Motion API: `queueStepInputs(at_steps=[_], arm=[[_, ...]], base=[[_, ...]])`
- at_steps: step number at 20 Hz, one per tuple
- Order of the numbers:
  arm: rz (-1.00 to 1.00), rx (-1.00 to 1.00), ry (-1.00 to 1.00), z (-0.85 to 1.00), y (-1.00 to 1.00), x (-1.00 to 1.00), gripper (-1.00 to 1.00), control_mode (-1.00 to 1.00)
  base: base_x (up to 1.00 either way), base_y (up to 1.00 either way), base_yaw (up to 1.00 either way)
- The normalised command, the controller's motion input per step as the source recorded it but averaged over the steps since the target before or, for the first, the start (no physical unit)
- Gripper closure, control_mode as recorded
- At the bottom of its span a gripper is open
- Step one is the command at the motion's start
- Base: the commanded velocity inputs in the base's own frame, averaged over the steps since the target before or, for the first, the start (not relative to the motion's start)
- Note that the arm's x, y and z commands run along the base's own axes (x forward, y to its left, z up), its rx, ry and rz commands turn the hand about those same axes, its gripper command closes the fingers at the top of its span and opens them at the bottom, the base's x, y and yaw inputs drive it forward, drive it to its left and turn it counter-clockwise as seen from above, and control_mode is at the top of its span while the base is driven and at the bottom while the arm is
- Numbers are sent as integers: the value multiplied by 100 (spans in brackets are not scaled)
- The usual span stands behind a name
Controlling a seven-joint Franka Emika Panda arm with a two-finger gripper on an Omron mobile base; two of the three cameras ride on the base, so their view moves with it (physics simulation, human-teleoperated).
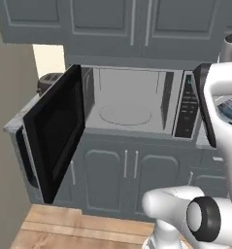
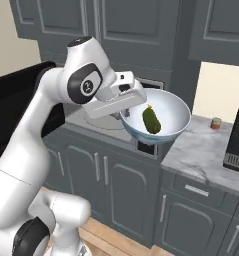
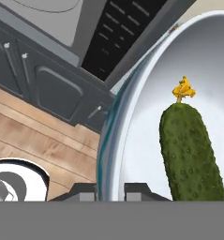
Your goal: Pick the cucumber from the sink and place it in the bowl. Then pick the bowl and place it in the microwave. Then close the microwave door and press the start button.
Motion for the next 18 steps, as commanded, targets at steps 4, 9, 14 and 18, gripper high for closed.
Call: queueStepInputs(at_steps=[4,9,14,18], arm=[[0,0,0,0,0,0,100,100],[0,0,0,0,0,0,100,100],[0,0,0,0,0,0,100,100],[0,0,0,0,0,0,100,100]], base=[[12,65,-34],[0,54,-26],[-37,2,-12],[-23,-7,-5]])
